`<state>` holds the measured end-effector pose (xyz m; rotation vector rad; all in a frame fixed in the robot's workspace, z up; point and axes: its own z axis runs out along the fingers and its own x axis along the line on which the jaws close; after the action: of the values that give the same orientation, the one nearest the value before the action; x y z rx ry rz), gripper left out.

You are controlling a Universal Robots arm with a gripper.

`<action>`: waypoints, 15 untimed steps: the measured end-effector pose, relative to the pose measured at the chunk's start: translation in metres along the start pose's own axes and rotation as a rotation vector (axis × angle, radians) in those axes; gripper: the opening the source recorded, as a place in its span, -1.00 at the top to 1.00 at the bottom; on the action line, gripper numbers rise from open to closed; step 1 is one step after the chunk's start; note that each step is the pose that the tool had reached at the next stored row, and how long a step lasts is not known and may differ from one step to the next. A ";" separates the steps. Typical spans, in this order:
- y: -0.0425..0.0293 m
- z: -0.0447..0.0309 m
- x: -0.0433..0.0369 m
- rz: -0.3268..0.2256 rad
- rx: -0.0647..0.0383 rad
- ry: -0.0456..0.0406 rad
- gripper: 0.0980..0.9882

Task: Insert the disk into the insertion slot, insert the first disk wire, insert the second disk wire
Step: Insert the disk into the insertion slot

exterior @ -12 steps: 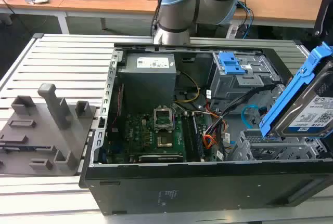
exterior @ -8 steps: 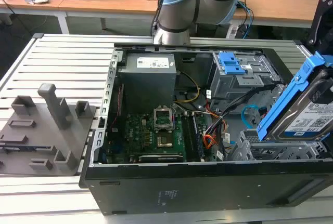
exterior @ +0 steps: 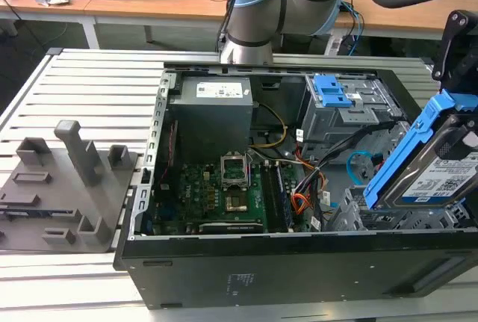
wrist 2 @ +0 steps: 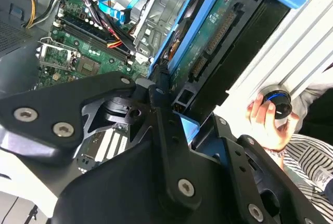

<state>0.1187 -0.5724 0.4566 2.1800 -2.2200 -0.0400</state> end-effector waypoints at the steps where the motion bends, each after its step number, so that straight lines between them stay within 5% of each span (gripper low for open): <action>1: -0.0001 0.0019 0.0000 0.000 0.000 0.0001 0.40; 5: -0.0003 0.0084 -0.0044 0.000 0.000 0.0001 0.40; 8: -0.0009 0.0108 -0.0194 0.000 0.000 0.0001 0.40; 15: -0.0031 0.0222 -0.0226 0.000 0.000 0.0001 0.40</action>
<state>0.1213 -0.5499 0.4342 2.1799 -2.2200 -0.0399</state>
